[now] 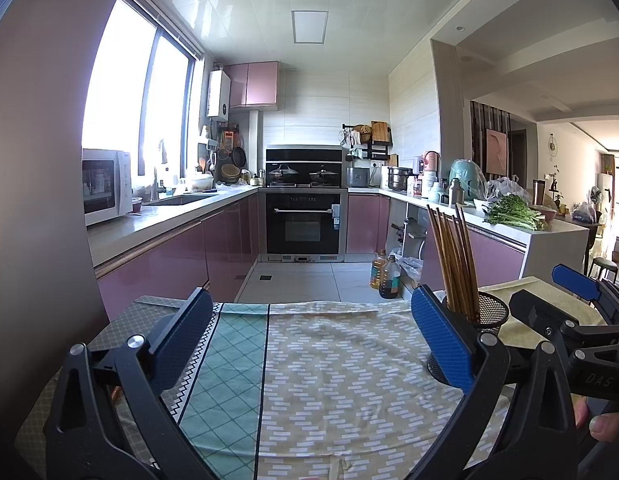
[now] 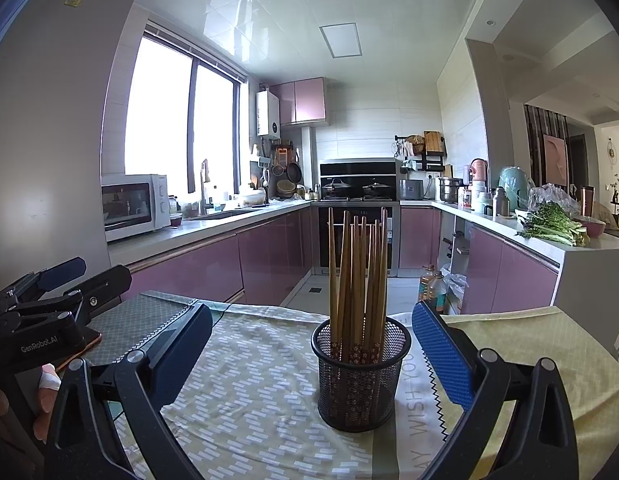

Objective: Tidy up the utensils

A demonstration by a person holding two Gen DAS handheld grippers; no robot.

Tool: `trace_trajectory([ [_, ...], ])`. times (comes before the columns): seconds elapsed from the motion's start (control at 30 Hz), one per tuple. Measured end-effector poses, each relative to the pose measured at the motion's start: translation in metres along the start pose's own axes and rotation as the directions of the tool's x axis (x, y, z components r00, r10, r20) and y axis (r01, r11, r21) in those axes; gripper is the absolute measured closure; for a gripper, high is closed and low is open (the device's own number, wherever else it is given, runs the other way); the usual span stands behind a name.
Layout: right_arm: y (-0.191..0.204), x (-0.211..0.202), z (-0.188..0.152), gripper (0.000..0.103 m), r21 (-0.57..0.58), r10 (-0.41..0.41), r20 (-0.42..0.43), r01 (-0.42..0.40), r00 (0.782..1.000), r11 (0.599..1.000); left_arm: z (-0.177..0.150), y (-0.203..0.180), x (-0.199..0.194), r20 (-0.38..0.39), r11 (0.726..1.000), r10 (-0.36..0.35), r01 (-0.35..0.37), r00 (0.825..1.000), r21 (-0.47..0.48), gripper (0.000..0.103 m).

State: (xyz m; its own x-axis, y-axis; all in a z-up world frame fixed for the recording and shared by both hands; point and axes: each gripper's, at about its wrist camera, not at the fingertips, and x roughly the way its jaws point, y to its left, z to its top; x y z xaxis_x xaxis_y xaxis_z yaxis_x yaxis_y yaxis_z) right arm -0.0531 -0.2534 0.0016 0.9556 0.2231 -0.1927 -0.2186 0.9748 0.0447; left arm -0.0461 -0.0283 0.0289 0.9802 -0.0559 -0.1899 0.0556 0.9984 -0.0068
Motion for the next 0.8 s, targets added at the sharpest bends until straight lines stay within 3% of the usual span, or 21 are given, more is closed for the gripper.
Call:
trace_trajectory([
  [0.8,-0.0006,-0.0001,-0.0006,0.006,0.005,-0.003,-0.002,0.003,1.000,1.000,-0.0021,0.0005,0.0032,-0.004,1.000,-0.002,0.002,1.000,0.000,0.005],
])
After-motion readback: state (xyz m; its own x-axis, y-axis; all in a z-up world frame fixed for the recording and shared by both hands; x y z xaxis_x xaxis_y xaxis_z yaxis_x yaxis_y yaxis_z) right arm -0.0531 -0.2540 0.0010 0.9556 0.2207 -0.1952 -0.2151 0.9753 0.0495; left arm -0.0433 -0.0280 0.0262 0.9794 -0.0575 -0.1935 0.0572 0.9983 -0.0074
